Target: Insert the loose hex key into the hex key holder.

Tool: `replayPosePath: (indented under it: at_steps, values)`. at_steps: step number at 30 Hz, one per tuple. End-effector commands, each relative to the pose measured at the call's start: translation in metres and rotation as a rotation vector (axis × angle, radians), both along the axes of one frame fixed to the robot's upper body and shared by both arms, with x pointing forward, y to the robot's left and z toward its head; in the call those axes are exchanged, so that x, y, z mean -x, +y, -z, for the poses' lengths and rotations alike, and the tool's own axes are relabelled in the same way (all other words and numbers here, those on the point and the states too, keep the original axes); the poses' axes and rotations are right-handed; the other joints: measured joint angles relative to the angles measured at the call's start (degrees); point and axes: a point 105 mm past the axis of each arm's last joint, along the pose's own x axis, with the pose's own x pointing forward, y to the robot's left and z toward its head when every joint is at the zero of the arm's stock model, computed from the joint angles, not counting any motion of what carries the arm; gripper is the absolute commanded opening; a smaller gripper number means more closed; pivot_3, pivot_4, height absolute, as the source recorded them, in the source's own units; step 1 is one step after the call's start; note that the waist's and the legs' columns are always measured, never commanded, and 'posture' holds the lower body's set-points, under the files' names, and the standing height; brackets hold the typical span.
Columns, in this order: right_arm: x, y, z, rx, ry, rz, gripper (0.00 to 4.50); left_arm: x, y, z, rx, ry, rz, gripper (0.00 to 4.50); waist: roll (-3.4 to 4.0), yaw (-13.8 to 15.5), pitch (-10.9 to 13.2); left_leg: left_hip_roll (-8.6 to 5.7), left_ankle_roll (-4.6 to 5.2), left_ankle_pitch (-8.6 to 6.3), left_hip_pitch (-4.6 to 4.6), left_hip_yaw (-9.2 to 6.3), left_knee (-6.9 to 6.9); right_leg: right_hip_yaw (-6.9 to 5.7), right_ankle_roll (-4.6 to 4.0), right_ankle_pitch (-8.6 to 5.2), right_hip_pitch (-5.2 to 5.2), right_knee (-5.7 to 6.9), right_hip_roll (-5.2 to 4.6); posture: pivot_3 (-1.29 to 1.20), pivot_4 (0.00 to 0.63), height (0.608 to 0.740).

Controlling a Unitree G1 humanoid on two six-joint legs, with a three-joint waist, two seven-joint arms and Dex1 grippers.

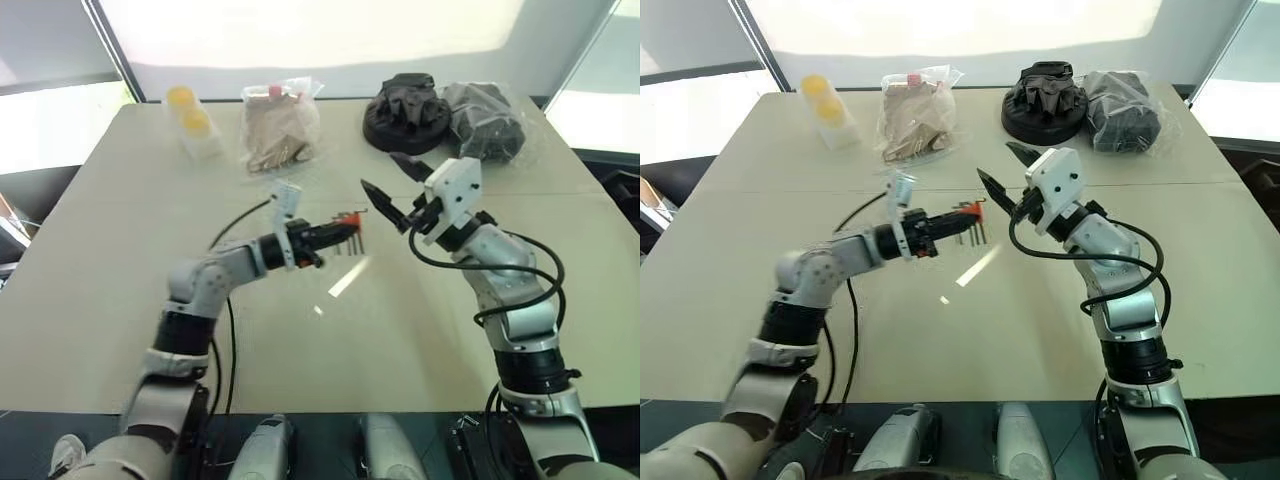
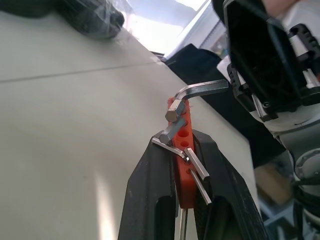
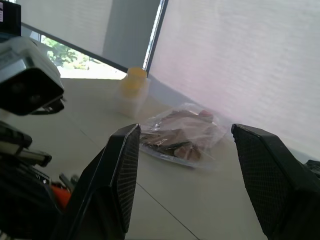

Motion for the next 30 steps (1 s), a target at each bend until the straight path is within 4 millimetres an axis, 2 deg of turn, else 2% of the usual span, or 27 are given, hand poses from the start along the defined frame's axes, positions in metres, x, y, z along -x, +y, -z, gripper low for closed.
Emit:
replayPosePath:
  at_steps: [1,5,8,9,10,16,19,22,27,30]
  values:
    - [0.005,0.000,-0.014,-0.004,-0.062,0.001,2.96,-0.008,-0.009,0.014,-0.044,0.058,-0.021,0.00,0.00,-0.20,0.00,0.01,0.00,0.00,0.00,0.00,0.00,0.00,0.00,0.00,-0.01,0.00,0.02,0.00,0.150,0.740]
    - [0.007,0.001,-0.013,0.002,-0.064,0.002,2.96,-0.015,-0.013,0.036,-0.085,0.163,-0.056,0.00,0.01,-0.20,0.00,0.02,0.00,0.00,0.01,-0.01,0.00,0.01,0.00,0.00,-0.03,0.01,0.04,0.00,0.150,0.740]
    - [0.008,0.001,-0.013,0.007,-0.068,0.008,2.96,-0.020,-0.008,0.054,-0.132,0.230,-0.088,0.00,0.00,-0.06,0.00,0.00,0.00,0.00,0.01,-0.01,0.01,0.01,0.00,0.00,-0.03,0.01,0.02,0.00,0.150,0.740]
    - [0.008,0.001,-0.013,0.008,-0.069,0.009,3.04,-0.021,-0.006,0.057,-0.139,0.251,-0.099,0.96,0.00,-0.05,0.00,0.00,0.00,0.00,0.00,-0.01,0.01,0.01,0.00,0.00,-0.02,0.01,0.02,0.00,0.150,0.740]
    - [0.008,0.001,-0.012,0.008,-0.069,0.010,3.04,-0.021,-0.004,0.060,-0.147,0.272,-0.104,1.24,0.00,-0.06,0.00,0.00,0.00,0.00,0.01,-0.01,0.01,0.01,0.00,0.00,-0.03,0.01,0.02,0.00,0.150,0.740]
    - [0.009,0.003,-0.011,0.011,-0.069,0.006,3.04,-0.022,0.010,0.068,-0.220,0.294,-0.152,4.32,-0.03,-0.17,-0.04,0.00,0.00,0.00,0.02,-0.03,0.07,0.02,0.00,0.00,0.04,0.01,0.02,0.00,0.150,0.740]
    - [0.010,0.005,-0.010,0.013,-0.068,0.000,3.04,-0.021,0.021,0.067,-0.278,0.249,-0.177,4.42,-0.02,-0.40,-0.04,0.02,0.00,0.00,0.07,-0.03,0.08,0.04,0.00,0.00,0.06,0.02,0.05,0.00,0.150,0.740]
    - [0.009,0.005,-0.010,0.015,-0.067,-0.003,3.04,-0.025,0.040,0.060,-0.412,0.062,-0.217,4.42,-0.01,-0.44,-0.05,0.03,-0.01,0.00,0.11,-0.05,0.04,0.12,0.00,0.00,0.03,0.05,0.09,0.00,0.150,0.740]
    - [0.006,0.004,-0.011,0.032,-0.067,-0.010,3.04,-0.025,0.060,0.031,-0.503,-0.186,-0.240,4.42,-0.01,-0.02,-0.05,0.01,-0.01,0.00,0.09,-0.06,0.04,0.15,0.00,0.00,0.01,0.05,0.06,0.00,0.150,0.740]
    - [0.003,0.000,-0.004,0.130,-0.017,-0.060,3.04,-0.021,0.071,0.005,-0.481,-0.297,-0.245,4.42,-0.02,0.47,-0.04,-0.05,-0.01,0.00,0.02,-0.06,0.05,0.14,0.00,0.00,-0.01,0.01,0.01,0.00,0.150,0.740]
